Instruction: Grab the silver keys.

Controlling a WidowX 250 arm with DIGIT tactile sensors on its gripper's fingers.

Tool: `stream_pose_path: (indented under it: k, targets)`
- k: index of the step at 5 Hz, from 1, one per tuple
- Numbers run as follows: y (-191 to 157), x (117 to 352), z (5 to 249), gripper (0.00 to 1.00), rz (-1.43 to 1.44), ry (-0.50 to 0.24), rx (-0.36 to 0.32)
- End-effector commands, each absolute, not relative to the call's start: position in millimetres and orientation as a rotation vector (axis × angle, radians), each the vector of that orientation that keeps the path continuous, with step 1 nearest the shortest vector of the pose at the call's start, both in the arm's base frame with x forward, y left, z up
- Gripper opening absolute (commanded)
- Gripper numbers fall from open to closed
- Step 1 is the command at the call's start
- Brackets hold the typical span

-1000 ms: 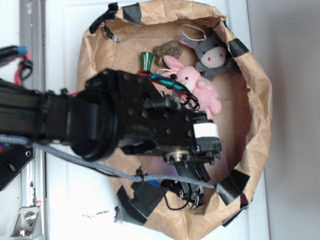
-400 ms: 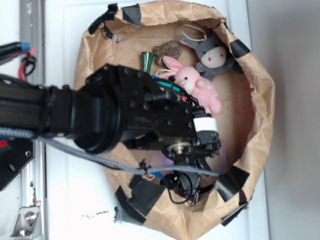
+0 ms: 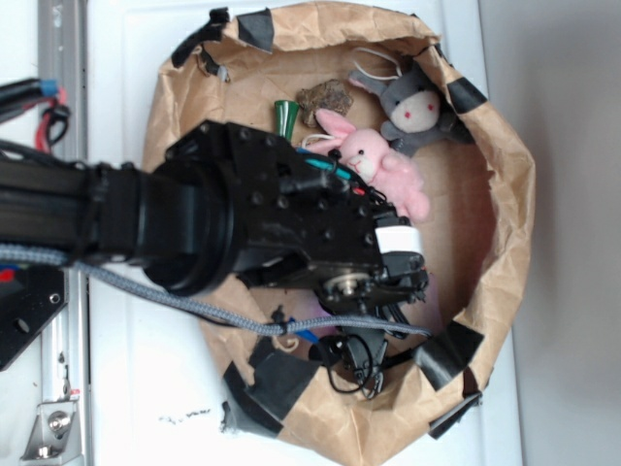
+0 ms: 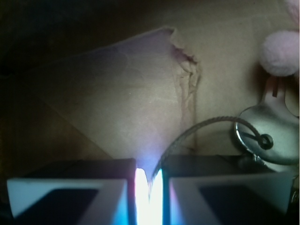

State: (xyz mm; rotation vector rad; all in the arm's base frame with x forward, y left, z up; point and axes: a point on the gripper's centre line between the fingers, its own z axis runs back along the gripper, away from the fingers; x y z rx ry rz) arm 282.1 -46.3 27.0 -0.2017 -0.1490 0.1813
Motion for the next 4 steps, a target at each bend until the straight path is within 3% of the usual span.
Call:
stream_pose_path:
  k: [1,2,3,4]
  targets:
    - [-38.2,291.3,41.0,0.00,0.199,-0.199,-0.204]
    - [-23.8,293.0,63.5,0.00,0.233,-0.218,-0.171]
    - [23.2,294.8,110.9,0.00,0.484,-0.188,-0.228]
    - [74.2,276.9,145.7,0.00,0.642,-0.130,-0.460]
